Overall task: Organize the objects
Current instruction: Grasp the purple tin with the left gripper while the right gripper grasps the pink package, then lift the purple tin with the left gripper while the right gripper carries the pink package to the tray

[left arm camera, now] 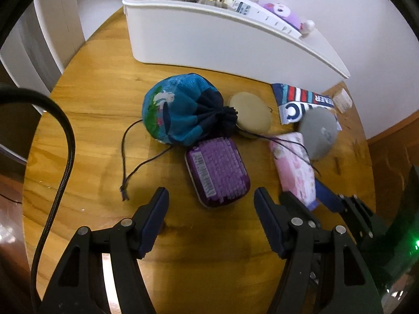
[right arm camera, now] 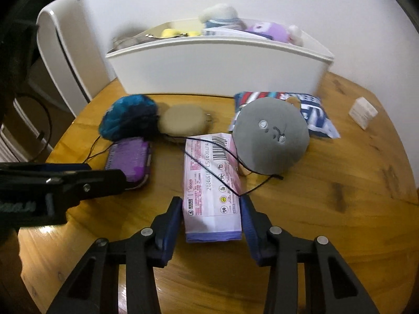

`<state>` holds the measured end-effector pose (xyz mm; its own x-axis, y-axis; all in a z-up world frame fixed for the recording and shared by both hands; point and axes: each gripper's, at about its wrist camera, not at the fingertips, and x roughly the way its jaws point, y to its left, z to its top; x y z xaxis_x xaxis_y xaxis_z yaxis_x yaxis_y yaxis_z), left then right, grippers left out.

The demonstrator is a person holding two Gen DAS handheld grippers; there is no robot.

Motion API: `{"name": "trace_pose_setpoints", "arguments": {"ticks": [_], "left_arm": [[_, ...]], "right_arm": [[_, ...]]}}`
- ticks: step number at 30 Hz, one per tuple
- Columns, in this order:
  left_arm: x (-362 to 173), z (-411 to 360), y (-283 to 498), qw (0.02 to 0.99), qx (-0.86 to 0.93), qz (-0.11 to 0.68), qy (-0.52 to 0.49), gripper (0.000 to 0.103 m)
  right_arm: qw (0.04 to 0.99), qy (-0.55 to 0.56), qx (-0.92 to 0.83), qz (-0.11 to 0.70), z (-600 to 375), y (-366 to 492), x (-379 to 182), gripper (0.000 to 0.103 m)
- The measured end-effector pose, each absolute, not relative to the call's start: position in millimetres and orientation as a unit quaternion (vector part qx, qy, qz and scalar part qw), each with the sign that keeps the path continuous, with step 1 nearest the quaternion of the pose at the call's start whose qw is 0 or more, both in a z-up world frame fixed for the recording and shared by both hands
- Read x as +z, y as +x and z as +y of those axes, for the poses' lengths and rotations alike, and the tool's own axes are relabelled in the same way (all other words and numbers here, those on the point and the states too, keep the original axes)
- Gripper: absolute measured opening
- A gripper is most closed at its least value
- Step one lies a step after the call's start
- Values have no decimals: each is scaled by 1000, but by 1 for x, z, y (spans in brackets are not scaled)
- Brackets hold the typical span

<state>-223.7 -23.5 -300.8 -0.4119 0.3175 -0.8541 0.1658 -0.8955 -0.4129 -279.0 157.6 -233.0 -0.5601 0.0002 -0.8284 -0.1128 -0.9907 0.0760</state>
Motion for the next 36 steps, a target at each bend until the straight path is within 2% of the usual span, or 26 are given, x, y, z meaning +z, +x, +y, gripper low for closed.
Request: {"name": "trace_pose_setpoints", "arguments": {"ticks": [8,19,22,23,28,32,36], "left_arm": [[-302,-20,-241,30,804,-230,-547,71],[-302,10,-246,-48,824,-118,-552,70],[-299,16,-241,-45,829,-113,-546,62],[-299,17,-240,-40,831,-113,-544,59],[-298,12,-226,-24,834,-119,-539,58],[-296,-4,-209,-4,829,-165,-535,57],[-281,-21,-188,-1,837,-177,-517,57]], "right_arm": [[32,-464,884,54,156,-274,-233,45],[29,-459,887,48,153,-269,-234,45],[30,-459,887,47,152,-268,-234,45],[29,-459,887,47,152,-268,-234,45],[24,-462,885,56,151,-264,-232,43],[8,-470,879,78,151,-258,-230,41],[-8,-478,873,102,153,-251,-226,41]]}}
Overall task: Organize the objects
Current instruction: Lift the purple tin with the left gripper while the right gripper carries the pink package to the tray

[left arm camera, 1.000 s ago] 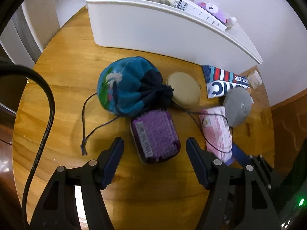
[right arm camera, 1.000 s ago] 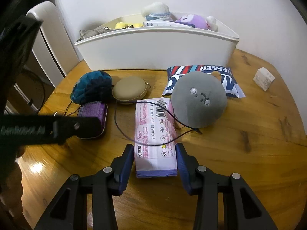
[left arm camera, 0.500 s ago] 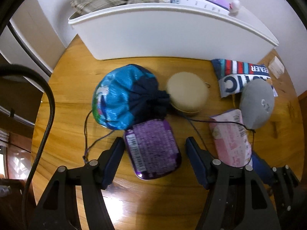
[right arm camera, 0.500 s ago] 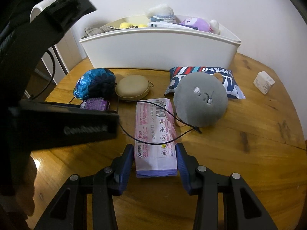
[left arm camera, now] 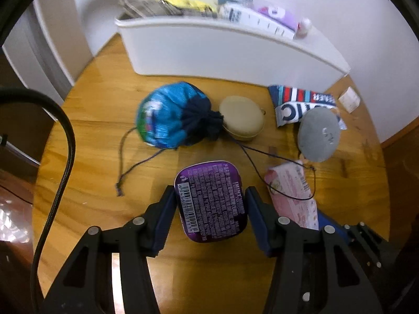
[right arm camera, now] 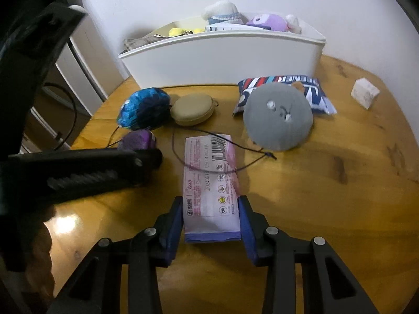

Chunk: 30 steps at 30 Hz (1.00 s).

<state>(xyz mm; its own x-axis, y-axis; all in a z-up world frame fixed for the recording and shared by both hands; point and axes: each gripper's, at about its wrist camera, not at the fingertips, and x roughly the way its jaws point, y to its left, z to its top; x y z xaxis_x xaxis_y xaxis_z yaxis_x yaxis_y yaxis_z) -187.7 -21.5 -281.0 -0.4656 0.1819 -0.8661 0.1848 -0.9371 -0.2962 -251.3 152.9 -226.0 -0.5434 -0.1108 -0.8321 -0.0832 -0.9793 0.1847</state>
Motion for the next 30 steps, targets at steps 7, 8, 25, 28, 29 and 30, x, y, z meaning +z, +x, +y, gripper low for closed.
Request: {"name": "trace_pose_setpoints", "arguments": {"ticks": [7,8,25,28,29,30], "left_arm": [[-246,-31,-163,-6,-856,197,477,57],[-241,-32,-161,-8,-859,198,472,57],[-112,-45,-132,-38,-922,168,346,57],[-90,-51,-135,-38,-933,156,322,57],[-80,-53,-137,-36,-937,151,312,57],[-74,-55,-139,-35,-940,147,306,57]], "right_arm": [[77,475,-867,-126,143,-235,-198,41],[84,469,-870,-124,140,-231,-191,41],[89,375,-919,-88,122,-174,-88,41],[77,360,-926,-84,126,-174,-72,41],[73,353,-929,-79,127,-175,-65,41],[68,346,-933,-74,130,-178,-58,41]]}}
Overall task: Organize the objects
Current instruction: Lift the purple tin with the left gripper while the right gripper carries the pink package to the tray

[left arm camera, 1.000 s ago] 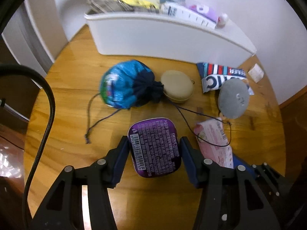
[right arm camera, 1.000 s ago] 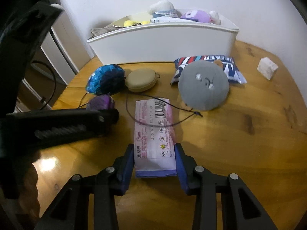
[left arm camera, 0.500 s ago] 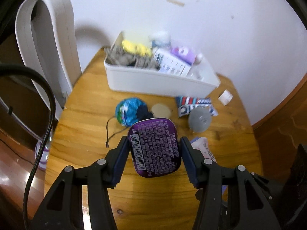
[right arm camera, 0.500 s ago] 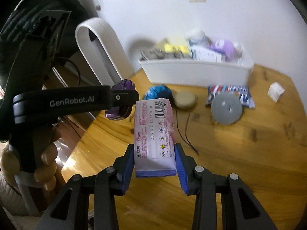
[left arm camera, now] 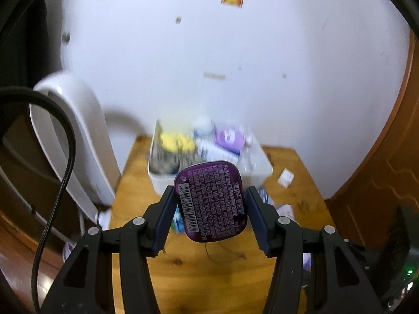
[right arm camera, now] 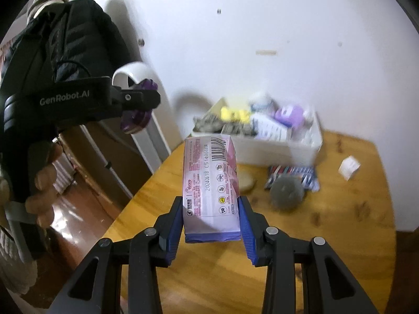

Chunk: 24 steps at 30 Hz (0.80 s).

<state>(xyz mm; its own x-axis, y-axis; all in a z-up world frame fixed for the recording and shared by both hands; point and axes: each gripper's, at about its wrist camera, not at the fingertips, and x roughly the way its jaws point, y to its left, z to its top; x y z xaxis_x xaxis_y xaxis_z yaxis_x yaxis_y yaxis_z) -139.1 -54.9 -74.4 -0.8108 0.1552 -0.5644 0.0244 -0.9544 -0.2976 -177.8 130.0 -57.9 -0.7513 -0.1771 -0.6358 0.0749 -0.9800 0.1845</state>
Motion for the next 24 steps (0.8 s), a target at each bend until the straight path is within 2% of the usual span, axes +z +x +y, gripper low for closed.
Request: {"name": "trace_pose_setpoints", "arguments": {"ticks": [9,15,20,24], "left_arm": [[-20,-69,-191,26,954,-115,-275,57],[1,-78,-254,14,957,-103,-272,57],[0,-84,-316,-5,954,-88,-288,57],[-20,-86,-368,-23,946,-79,-313,57]], "right_arm": [[-2,283,-958,-33,159,-213,19,41],[-34,249,-967,-41,181,-259,65,41],[-49,239,-968,-48,189,-308,77,41],[-63,256,-963,-60,196,-352,67,41]]}}
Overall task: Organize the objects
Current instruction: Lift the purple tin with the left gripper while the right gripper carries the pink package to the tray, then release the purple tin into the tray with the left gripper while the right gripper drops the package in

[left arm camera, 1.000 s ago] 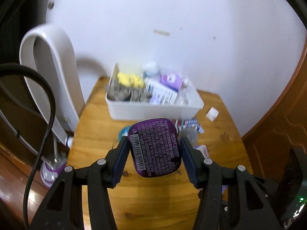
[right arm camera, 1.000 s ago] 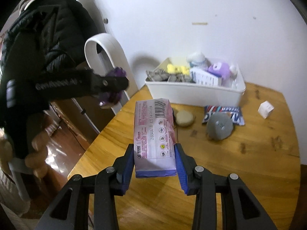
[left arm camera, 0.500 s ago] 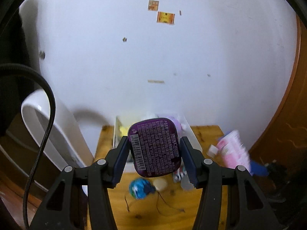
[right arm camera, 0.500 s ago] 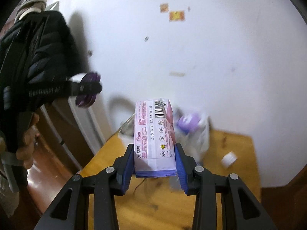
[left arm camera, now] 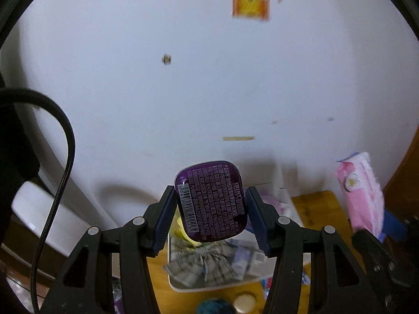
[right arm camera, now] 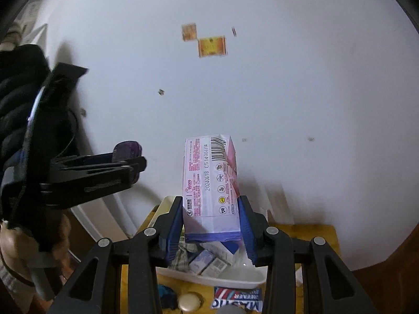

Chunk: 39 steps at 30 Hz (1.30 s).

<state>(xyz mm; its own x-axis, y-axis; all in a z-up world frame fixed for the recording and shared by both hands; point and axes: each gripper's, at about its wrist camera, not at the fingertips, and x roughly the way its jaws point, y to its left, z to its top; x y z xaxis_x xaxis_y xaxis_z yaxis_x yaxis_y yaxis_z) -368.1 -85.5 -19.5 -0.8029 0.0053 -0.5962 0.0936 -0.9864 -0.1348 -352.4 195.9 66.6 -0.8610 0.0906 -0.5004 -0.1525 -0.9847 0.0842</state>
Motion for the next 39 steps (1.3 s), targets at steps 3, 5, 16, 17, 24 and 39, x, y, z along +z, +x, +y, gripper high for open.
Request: {"name": "trace_pose_setpoints", "arguments": {"ticks": [3,5,16,17,24,39], "left_arm": [[-52,-89,-410,28,-929,91,357,57],[-75,-91,-429,28,-915,98,389,57],[-181,-70,-485,17,-853,88,514,59],[-186,-67,-486,17,-849,88,521,58],[-182,-58,-479,10,-851,83,518,80],[-130,-45,-403,-18,-879,80,470,80]], "right_arm": [[77,-278,954,79,205,-381,49,41],[83,-302,945,97,212,-399,33,41],[71,-421,895,128,222,-453,-68,47],[68,-430,891,127,220,-455,-75,56],[63,-416,899,119,211,-440,-80,72],[56,-362,919,148,184,-372,-30,72]]}}
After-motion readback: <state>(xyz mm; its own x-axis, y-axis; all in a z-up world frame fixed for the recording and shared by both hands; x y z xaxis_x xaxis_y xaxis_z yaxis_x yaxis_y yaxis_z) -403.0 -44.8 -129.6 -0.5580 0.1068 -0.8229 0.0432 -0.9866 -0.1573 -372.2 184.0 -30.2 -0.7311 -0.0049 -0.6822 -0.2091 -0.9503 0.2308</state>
